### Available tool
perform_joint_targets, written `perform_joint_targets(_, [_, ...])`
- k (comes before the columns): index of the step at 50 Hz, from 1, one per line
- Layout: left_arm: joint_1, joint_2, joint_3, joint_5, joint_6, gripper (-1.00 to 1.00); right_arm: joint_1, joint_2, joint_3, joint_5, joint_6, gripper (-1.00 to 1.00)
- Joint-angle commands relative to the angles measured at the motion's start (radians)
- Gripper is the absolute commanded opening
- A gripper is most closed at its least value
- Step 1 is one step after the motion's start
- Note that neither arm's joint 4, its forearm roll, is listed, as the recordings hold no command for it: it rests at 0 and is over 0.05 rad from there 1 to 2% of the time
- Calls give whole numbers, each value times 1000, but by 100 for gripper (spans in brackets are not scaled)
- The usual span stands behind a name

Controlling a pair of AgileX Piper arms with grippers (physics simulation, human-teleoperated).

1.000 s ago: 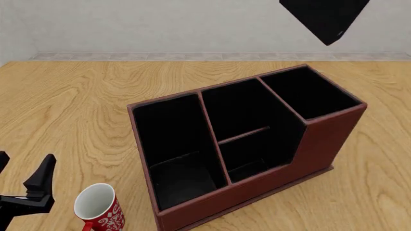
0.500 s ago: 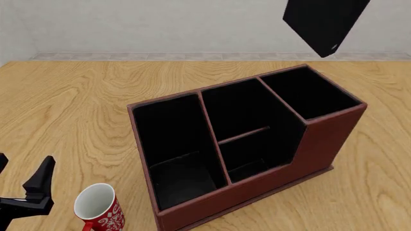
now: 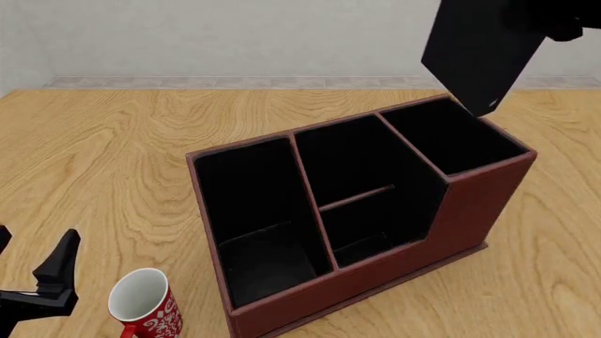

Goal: Pick up the book and place it in the right compartment of the caddy.

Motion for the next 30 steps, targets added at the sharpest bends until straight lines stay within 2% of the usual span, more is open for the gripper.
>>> perform_joint_targets(1, [0,5,0,-6,-3,100,-6,-29,63,-23,27,-100])
perform_joint_targets(30, [2,6,0,-5,2,100,-21,-32,159,-88,49,-100])
